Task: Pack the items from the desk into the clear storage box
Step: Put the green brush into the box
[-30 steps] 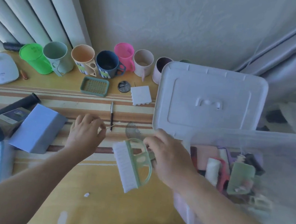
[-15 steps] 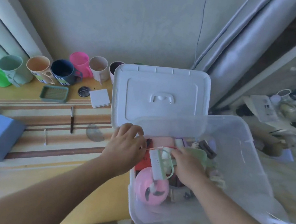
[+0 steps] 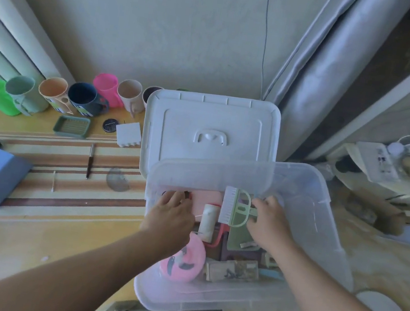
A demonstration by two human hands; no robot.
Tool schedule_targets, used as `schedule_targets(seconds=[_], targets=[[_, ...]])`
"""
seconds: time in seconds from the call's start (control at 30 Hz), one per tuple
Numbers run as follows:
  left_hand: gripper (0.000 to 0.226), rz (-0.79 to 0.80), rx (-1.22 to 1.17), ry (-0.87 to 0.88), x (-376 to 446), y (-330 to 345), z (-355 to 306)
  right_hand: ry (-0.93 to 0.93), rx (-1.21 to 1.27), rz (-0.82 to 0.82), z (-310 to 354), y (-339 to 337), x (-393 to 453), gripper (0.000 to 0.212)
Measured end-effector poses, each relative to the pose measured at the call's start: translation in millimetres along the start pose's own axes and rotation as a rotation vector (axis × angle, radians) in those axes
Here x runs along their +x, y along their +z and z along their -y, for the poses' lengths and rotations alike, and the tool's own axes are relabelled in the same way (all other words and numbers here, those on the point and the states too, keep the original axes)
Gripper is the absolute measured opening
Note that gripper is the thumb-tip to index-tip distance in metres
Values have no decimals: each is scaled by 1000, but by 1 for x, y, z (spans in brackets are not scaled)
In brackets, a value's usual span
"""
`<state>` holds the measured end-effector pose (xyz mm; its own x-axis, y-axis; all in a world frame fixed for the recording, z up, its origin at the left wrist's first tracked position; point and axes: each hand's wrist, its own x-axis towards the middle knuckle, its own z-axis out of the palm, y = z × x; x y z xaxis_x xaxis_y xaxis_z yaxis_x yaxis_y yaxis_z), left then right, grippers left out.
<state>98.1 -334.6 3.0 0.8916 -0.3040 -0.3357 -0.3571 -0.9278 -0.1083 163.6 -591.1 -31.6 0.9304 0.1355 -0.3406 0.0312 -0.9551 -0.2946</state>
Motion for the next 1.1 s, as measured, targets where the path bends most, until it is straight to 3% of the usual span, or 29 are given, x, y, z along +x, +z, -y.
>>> schedule_targets(seconds=[0.2, 0.3, 0.4, 0.47, 0.63, 0.73, 0.9, 1.0, 1.1], targets=[[16, 52, 34, -10, 4, 1, 3, -39, -15, 56, 12, 1, 14, 32], [14, -53, -46, -15, 5, 7, 6, -94, -61, 78, 22, 1, 18, 36], [17, -331, -177, -37, 1, 4, 15, -161, -42, 69, 26, 4, 21, 40], [32, -479, -301, -106, -5, -4, 26, -162, -78, 46, 27, 4, 21, 43], [47, -551, -553, -436, -26, 7, 83, -288, 16, -104, 60, 1, 17, 53], [50, -457, -623, -614, -41, 44, 127, -447, 120, -204, 110, 2, 20, 48], [58, -73, -554, -713, -75, 104, 202, -642, 108, -388, 215, 7, 26, 35], [59, -4, -574, -745, -87, 122, 244, -675, 53, -214, 282, 26, 41, 40], [61, 91, -545, -748, -91, 135, 288, -534, -39, 82, 335, 61, 71, 48]])
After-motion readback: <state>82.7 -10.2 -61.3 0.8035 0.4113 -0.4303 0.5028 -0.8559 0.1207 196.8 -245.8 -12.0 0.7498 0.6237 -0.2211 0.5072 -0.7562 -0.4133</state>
